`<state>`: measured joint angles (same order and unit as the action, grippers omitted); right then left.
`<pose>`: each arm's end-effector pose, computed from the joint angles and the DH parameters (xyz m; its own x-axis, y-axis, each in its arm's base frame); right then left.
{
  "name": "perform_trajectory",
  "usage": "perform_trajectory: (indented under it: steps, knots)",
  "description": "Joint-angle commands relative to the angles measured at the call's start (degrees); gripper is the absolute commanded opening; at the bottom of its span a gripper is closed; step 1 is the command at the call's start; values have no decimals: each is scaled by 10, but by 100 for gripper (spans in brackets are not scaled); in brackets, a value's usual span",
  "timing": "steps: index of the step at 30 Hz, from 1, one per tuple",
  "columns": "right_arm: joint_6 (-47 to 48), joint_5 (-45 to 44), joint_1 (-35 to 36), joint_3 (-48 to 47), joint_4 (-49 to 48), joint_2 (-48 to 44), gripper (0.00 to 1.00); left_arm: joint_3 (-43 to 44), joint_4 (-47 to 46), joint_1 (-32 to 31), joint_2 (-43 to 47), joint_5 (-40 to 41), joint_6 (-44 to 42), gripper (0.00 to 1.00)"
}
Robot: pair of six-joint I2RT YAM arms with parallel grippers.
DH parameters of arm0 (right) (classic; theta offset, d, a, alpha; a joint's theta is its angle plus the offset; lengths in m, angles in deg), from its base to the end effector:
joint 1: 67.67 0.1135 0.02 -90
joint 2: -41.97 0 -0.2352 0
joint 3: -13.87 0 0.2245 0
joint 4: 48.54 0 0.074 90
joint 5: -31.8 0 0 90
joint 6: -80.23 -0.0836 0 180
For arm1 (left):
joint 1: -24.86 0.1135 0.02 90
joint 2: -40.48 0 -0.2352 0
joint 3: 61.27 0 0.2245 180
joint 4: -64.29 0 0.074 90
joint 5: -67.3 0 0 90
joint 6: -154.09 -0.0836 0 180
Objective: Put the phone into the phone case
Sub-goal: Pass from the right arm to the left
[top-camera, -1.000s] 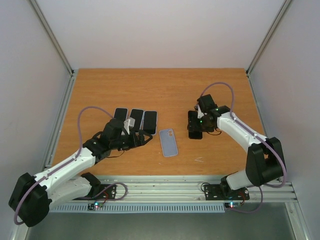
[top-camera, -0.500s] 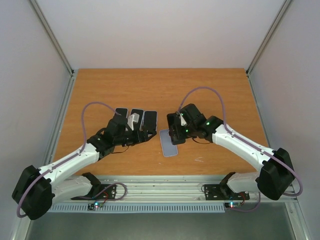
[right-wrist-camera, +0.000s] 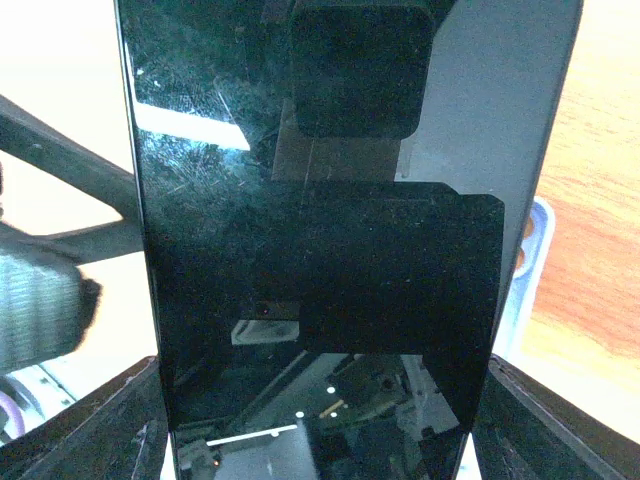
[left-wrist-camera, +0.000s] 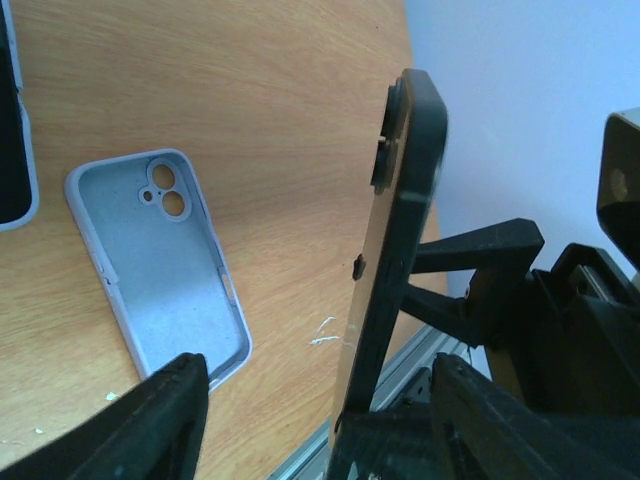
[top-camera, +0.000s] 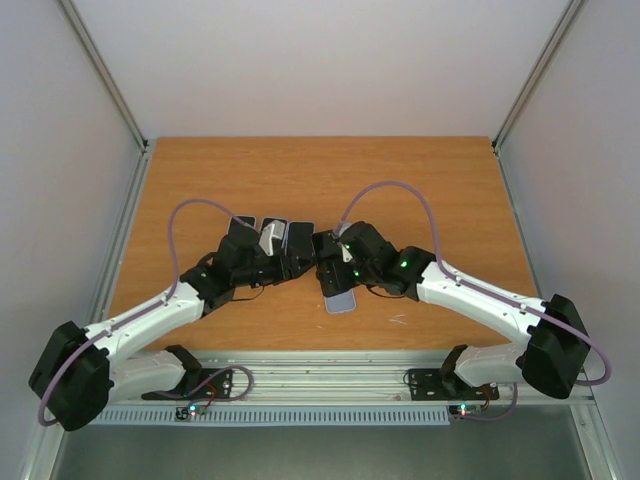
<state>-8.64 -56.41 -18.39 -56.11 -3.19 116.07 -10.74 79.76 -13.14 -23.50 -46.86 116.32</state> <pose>0.1819 0.2153 0.2038 -0.4805 -0.5885 -0.6502 -0.7804 0.6252 0.0109 0.1891 -0.1912 0.2000 -0.9006 -0.2116 -0.3797 0.2157 0.5406 -0.8131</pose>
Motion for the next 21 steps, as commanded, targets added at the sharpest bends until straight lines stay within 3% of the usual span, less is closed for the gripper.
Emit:
perform_trajectory:
  steps: [1, 19, 21]
  knots:
    - [-10, -9, 20, 1, -64, -10, 43, 14, -48, -6, -12, -7, 2, 58]
    - [-10, 9, 28, 12, -102, -7, 44, -1, -83, -10, -8, -28, 16, 8]
    - [-10, 14, 28, 16, -107, -14, 48, -4, -79, -10, -3, -27, 10, 1]
